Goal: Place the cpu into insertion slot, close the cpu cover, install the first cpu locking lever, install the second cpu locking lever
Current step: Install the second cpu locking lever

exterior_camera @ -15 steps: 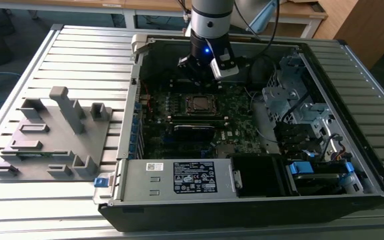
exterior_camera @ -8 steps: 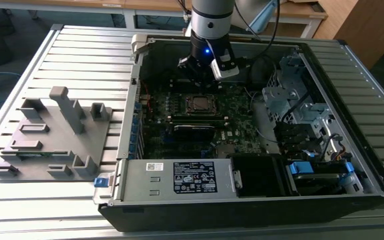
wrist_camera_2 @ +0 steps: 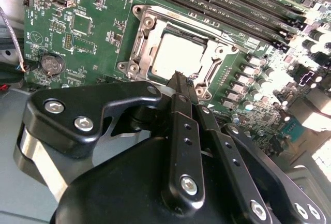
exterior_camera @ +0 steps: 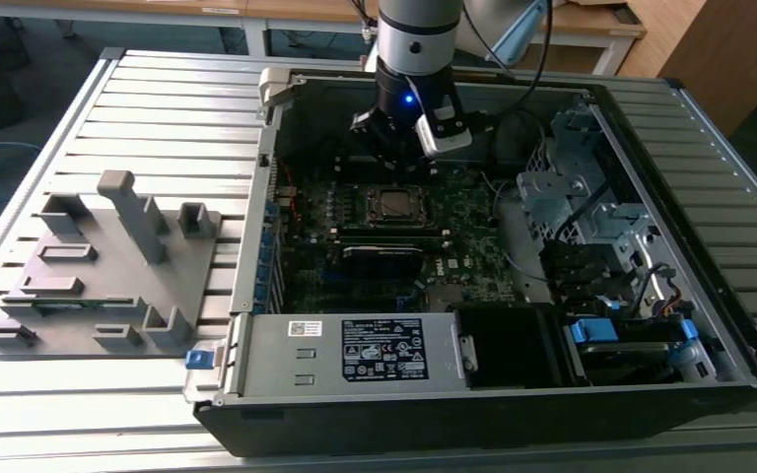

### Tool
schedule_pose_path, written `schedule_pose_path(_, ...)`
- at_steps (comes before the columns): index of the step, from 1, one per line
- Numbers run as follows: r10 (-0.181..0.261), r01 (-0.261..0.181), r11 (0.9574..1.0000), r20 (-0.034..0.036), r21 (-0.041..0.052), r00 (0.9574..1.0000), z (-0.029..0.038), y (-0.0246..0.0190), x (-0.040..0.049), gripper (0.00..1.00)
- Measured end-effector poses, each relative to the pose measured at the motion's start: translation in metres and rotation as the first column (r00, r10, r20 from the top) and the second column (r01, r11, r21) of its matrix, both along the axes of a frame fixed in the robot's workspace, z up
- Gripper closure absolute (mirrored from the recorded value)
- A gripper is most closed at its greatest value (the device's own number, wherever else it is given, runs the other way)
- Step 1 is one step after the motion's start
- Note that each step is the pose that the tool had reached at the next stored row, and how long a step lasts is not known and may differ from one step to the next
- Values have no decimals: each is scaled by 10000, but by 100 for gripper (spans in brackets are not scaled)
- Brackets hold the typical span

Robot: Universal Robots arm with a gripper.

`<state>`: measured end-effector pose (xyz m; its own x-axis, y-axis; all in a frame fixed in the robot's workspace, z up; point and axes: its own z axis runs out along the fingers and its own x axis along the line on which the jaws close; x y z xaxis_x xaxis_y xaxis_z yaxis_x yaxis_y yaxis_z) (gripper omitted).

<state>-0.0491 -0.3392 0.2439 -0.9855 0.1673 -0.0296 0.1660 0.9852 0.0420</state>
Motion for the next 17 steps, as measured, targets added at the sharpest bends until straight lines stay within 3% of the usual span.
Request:
schedule_pose_path(3, 0, 0, 10000, 2, 3, 10000, 1, 0, 0, 89)
schedule_pose_path(5, 0, 0, 10000, 0, 0, 10000, 92, 0, 0, 89)
schedule_pose_path(15, 0, 0, 10000, -2, -1, 10000, 94, 0, 0, 89)
schedule_pose_path(17, 2, -2, 10000, -43, -18, 10000, 92, 0, 2, 89)
